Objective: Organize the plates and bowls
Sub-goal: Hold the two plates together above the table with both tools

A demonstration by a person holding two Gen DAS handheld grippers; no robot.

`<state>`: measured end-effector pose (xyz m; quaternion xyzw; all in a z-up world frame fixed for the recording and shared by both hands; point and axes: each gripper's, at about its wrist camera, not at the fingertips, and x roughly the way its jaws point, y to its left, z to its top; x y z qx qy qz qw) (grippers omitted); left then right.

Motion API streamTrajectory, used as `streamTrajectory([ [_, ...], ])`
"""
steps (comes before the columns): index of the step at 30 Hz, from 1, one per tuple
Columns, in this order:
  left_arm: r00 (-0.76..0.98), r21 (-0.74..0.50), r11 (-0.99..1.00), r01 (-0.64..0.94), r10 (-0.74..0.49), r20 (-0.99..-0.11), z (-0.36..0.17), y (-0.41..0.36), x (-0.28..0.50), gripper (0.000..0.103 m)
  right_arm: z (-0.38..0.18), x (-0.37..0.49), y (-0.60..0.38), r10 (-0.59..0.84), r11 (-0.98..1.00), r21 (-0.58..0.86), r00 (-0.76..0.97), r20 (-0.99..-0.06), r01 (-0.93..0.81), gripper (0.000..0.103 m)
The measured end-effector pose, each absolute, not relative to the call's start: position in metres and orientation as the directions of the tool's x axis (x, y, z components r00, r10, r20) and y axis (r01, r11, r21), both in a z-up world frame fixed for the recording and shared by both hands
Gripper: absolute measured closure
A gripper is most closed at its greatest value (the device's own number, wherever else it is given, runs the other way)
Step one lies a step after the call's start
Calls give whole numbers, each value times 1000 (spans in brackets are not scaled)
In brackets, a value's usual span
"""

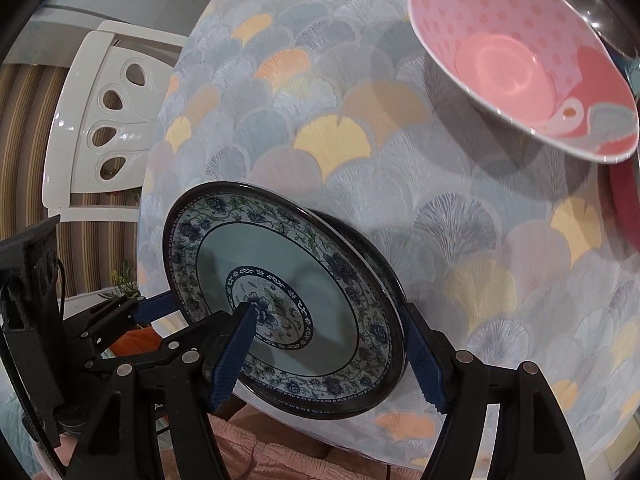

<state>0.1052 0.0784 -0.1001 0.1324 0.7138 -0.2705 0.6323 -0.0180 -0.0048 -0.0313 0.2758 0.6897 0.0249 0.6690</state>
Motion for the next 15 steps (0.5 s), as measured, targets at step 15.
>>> streamTrajectory([
  [15, -176, -195, 798, 570, -113, -978, -110, 68, 96, 51, -33, -22, -5, 420, 837, 410, 55, -906, 363, 31],
])
